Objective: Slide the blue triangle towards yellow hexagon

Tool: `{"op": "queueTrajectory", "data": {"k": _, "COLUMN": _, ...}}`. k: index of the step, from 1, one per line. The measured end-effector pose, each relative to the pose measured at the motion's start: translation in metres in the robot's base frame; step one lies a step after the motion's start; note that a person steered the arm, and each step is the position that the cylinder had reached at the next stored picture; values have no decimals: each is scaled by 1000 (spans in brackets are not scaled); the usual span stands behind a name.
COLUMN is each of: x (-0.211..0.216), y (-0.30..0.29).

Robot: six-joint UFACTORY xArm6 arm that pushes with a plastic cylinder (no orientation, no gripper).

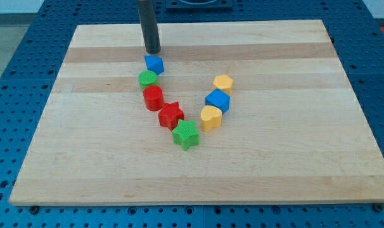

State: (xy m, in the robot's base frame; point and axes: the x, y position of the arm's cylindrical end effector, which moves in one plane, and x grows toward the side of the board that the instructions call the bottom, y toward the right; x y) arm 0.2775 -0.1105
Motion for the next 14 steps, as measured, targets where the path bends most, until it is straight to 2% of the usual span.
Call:
{"op": "queueTrajectory", "data": {"k": 3, "x": 1, "y": -35}}
{"op": "queueTrajectory", "data": {"k": 5, "x": 45, "y": -19}}
{"op": "queueTrajectory", "data": {"k": 9, "x": 46, "y": -12}}
{"op": "queueTrajectory", "data": {"k": 12, "x": 49, "y": 78}}
{"op": "queueTrajectory", "data": {"k": 14, "x": 36, "y": 68}}
